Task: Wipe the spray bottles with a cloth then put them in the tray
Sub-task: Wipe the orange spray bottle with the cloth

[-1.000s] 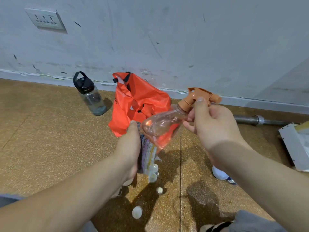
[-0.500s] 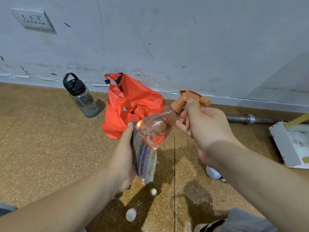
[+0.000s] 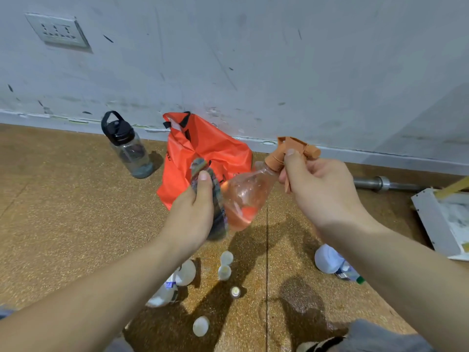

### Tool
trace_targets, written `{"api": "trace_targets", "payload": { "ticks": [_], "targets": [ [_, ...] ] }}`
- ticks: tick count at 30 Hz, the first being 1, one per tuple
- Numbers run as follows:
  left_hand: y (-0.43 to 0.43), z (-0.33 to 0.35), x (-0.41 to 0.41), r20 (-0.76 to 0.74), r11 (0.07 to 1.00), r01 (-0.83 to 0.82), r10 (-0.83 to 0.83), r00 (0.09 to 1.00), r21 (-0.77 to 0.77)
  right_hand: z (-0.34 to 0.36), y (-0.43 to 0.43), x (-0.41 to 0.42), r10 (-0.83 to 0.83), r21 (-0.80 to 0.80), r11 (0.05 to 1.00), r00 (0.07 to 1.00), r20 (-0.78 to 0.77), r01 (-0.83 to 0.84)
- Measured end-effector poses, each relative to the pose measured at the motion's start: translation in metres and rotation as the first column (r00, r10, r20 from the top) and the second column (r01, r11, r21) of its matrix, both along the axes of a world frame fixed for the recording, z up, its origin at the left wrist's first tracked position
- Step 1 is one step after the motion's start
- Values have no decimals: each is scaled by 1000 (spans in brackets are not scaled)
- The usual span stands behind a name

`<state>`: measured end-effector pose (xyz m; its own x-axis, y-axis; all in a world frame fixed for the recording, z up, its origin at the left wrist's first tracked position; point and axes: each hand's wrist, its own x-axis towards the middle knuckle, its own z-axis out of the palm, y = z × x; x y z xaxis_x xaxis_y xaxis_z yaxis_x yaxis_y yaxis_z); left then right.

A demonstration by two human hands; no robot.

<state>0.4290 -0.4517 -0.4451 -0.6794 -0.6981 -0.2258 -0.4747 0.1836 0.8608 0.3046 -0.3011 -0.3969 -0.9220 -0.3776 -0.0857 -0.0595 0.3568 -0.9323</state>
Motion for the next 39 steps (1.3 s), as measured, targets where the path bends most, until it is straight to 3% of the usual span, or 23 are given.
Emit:
{"api": "trace_targets", "payload": {
  "ticks": [3, 6, 7, 9, 11, 13, 14, 16, 18, 19, 22, 25, 28, 31, 34, 36, 39],
  "targets": [
    [8, 14, 3, -136, 948, 212, -249, 959, -236, 3, 0, 7, 44, 40, 998, 998, -39, -43],
    [25, 9, 12, -32, 761, 435, -511, 859, -481, 4, 1, 17, 86, 89, 993, 994, -71, -80],
    [26, 6, 12, -23, 731, 445, -532, 846, -517, 6, 2, 20, 98, 107, 990, 992, -80, -89],
    [19, 8, 10, -121, 771, 396, -514, 849, -499, 9, 3, 26, 135, 118, 985, 988, -79, -125],
    [13, 18, 10, -294, 870, 354, -458, 839, -344, 11, 2, 29, 161, 77, 985, 985, -68, -156],
    [5, 27, 5, -382, 943, 327, -280, 881, 63, 12, 0, 30, 170, 12, 985, 982, -85, -169],
    [1, 28, -2, -326, 928, 275, -186, 927, 250, 13, -1, 29, 188, -10, 982, 977, -101, -190],
    [-4, 20, 3, -257, 807, 326, -223, 940, 492, 17, 0, 27, 256, -36, 964, 956, -140, -264],
    [-2, 19, 8, -273, 727, 311, -175, 946, 612, 21, 2, 24, 304, -64, 947, 943, -135, -314],
    [0, 17, 10, -317, 730, 325, -155, 936, 602, 21, 3, 21, 309, -83, 944, 944, -113, -319],
    [14, 42, 7, -387, 794, 345, -152, 910, 500, 20, 2, 13, 296, -119, 945, 952, -80, -304],
    [26, 50, 9, -500, 841, 406, -195, 844, 357, 18, 2, 9, 308, -24, 948, 933, -183, -318],
    [30, 37, 11, -473, 886, 443, -336, 815, 133, 16, 4, 11, 341, 76, 940, 905, -254, -333],
    [33, 29, 12, -448, 928, 366, -359, 819, -76, 16, 2, 12, 359, 61, 933, 904, -233, -354],
    [32, 31, 9, -338, 879, 239, -391, 856, -412, 14, 1, 10, 258, -57, 963, 961, -102, -264],
    [34, 32, 8, -287, 825, 232, -421, 861, -515, 12, -2, 11, 219, -164, 964, 975, 42, -210],
    [33, 23, 4, -180, 746, 239, -433, 883, -622, 10, -5, 11, 198, -135, 973, 977, 81, -186]
  ]
}}
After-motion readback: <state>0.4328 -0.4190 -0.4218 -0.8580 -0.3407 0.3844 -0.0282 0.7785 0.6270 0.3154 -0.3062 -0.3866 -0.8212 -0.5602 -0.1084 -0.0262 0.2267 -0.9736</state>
